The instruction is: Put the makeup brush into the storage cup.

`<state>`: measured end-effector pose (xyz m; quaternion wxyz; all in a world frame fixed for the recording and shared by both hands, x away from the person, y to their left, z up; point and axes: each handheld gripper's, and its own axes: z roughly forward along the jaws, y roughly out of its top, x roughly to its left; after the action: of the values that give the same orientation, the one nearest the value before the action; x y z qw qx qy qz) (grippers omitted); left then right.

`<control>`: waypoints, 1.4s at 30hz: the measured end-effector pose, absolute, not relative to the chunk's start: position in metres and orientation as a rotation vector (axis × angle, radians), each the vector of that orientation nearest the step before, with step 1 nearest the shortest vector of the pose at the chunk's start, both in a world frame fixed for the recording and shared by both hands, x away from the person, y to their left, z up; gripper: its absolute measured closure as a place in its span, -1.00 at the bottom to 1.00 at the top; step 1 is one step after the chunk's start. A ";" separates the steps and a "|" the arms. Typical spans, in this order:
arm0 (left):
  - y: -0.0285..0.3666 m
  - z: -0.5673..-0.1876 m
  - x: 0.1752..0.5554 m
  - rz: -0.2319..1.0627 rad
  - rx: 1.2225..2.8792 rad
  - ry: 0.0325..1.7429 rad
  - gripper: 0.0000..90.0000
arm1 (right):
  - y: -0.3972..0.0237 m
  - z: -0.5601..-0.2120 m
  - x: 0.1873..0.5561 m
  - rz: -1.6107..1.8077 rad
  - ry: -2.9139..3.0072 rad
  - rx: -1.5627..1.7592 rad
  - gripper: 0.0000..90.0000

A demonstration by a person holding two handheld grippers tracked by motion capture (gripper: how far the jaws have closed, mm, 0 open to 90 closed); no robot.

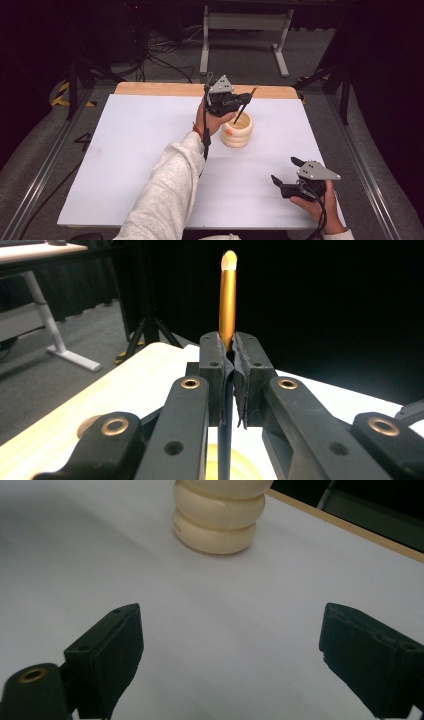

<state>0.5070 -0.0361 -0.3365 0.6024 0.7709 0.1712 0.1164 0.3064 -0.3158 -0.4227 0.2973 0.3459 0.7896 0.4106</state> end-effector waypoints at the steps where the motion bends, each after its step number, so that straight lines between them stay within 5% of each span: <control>1: -0.037 -0.337 0.507 0.268 1.786 0.396 0.86 | -0.316 -0.423 0.307 1.094 2.097 0.920 -0.75; 42: -0.042 -0.373 0.516 0.225 1.779 0.437 0.86 | -0.314 -0.424 0.306 1.081 2.109 0.905 -0.75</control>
<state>0.5162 -0.0425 -0.3728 0.6035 0.7686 0.1888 0.0971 0.3062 -0.3144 -0.4236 0.2978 0.3405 0.7936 0.4070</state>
